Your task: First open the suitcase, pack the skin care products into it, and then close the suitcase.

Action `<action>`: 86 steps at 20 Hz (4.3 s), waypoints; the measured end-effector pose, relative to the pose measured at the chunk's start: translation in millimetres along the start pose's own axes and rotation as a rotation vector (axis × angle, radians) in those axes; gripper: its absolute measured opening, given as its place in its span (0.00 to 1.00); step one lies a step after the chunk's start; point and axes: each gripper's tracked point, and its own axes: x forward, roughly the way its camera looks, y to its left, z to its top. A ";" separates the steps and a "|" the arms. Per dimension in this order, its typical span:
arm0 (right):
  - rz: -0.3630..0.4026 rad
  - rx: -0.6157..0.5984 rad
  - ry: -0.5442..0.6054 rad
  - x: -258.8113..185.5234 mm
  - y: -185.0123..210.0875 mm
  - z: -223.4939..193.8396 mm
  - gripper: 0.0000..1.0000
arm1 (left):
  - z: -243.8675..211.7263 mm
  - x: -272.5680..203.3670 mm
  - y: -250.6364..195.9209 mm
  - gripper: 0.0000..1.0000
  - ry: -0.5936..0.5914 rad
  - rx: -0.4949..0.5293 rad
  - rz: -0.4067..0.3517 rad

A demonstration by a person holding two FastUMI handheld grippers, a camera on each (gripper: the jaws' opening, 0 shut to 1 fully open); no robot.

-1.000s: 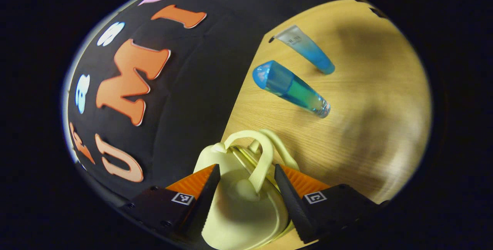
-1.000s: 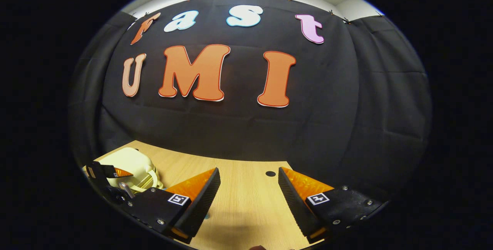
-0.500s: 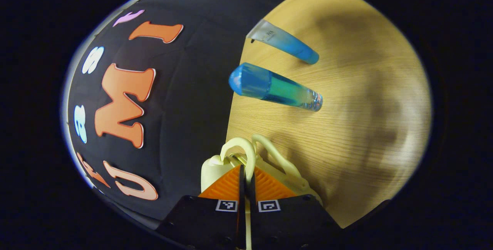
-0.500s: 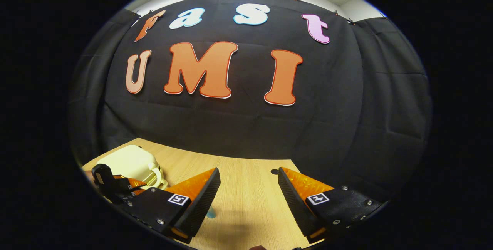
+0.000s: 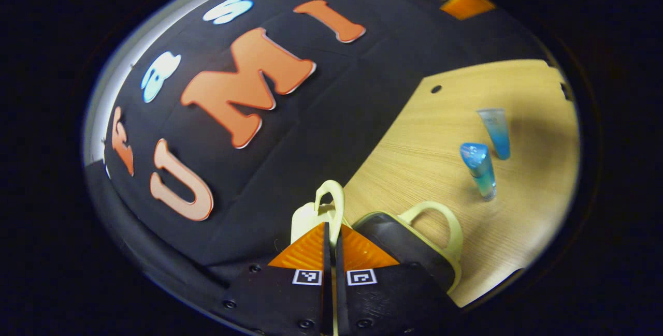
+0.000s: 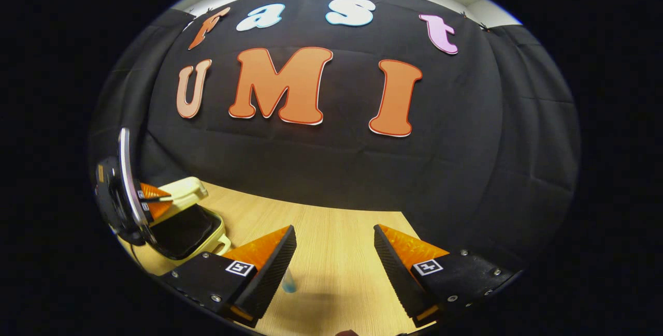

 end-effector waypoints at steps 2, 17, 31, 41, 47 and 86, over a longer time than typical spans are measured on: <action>0.013 -0.002 0.007 3.3 9.7 0.4 0.95 | -2.7 3.1 37.3 0.03 0.004 -0.105 0.034; 0.061 -0.018 0.034 13.9 80.6 13.1 0.95 | -149.5 -6.1 201.9 0.05 0.090 -0.563 0.286; 0.035 -0.028 0.106 6.3 137.2 5.6 0.96 | -358.3 21.4 220.5 0.05 0.355 -0.644 0.264; 0.011 -0.036 0.141 -3.6 128.6 -12.2 0.96 | -375.6 30.7 204.2 0.24 0.363 -0.647 0.318; 0.077 -0.011 0.136 2.4 127.3 -31.3 0.96 | -248.0 15.1 171.0 0.77 0.175 -0.667 0.260; 0.394 -0.059 0.234 77.1 70.5 -190.0 0.96 | 18.6 79.1 -273.1 0.40 0.043 -0.739 -0.361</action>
